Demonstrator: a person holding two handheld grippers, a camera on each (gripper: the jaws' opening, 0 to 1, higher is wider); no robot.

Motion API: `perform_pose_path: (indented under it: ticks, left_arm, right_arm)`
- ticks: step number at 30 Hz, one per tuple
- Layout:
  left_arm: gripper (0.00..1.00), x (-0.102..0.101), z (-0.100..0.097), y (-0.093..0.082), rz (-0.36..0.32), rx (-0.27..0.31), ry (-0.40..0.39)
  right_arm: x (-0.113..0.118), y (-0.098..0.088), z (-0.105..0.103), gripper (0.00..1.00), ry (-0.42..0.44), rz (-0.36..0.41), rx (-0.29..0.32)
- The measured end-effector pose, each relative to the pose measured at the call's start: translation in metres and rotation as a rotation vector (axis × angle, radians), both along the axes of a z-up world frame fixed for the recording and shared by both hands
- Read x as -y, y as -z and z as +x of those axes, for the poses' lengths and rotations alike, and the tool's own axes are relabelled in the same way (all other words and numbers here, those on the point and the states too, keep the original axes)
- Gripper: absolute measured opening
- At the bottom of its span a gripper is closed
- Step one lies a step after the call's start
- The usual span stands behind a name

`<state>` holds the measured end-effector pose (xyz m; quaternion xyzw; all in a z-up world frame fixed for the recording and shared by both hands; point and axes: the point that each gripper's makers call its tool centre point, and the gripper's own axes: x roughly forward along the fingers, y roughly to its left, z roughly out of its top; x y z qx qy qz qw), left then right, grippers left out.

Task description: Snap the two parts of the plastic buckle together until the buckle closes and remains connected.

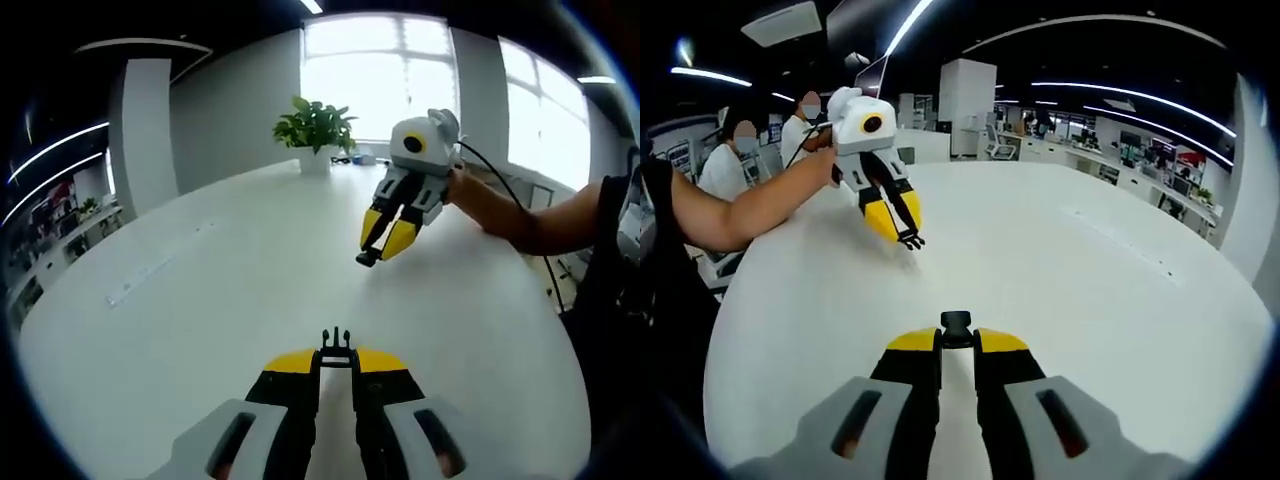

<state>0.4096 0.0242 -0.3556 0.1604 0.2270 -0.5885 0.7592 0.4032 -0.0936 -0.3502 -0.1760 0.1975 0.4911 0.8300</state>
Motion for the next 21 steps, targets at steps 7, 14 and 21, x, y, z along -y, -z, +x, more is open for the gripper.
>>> perform_pose_path:
  ticks: [7, 14, 21]
  left_arm:
    - [0.10, 0.002, -0.004, 0.001, 0.006, -0.003, 0.016]
    - [0.10, 0.005, -0.010, -0.002, 0.017, 0.005, 0.038]
    - [0.10, 0.006, -0.022, -0.002, 0.028, -0.014, 0.084]
  right_arm:
    - [0.000, -0.002, -0.001, 0.12, -0.005, 0.010, -0.006]
    - [-0.001, -0.004, -0.007, 0.12, -0.028, 0.007, -0.010]
    - [-0.001, -0.004, -0.013, 0.12, -0.050, 0.001, -0.013]
